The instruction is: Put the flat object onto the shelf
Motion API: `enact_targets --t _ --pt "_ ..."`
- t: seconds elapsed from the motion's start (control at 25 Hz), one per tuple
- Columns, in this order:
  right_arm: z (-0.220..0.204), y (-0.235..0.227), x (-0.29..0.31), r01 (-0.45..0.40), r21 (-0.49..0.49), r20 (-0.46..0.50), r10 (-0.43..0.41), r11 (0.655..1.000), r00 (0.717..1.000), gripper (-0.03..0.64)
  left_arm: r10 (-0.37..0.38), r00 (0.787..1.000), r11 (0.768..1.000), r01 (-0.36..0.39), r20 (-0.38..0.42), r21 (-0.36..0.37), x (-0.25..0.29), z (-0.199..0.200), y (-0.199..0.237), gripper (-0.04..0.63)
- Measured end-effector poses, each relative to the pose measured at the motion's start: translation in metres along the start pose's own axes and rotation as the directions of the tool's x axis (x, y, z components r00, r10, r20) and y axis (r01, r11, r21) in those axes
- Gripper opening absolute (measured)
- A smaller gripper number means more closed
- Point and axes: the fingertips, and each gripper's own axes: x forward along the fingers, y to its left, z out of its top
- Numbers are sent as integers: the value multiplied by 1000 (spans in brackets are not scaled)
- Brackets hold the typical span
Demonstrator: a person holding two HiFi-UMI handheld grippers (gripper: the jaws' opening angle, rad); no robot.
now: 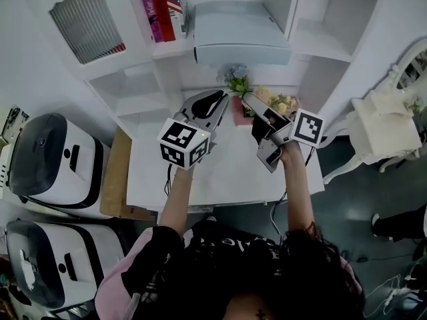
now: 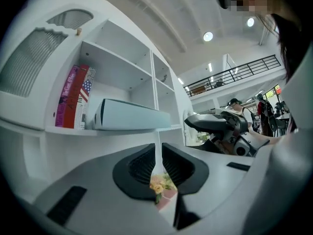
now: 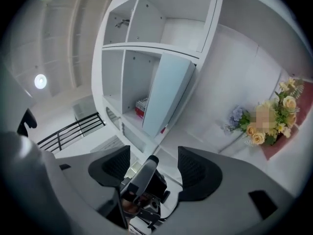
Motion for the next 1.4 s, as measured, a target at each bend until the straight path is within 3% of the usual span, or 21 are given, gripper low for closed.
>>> enact_targets --t 0.24,0.48,0.68,0.96,1.4 --pt "-48 5 -30 -13 -120 -57 6 993 998 314 20 997 998 -24 -73 -58 -27 -44 -34 41" --pt "-98 -21 -80 143 -251 -44 -159 957 986 314 49 993 995 -58 -107 -81 -61 -78 -79 41" --pt "-150 -30 -117 172 -355 -97 -219 919 971 313 94 984 987 -111 -150 -114 -100 -113 -117 41" --pt "-206 -28 -148 126 -349 -164 -193 929 967 313 143 963 977 -175 -227 -126 -157 -148 -164 41" --pt "-271 8 -161 84 -386 -240 -188 919 952 313 159 964 978 -183 -213 -102 -211 -143 -181 41"
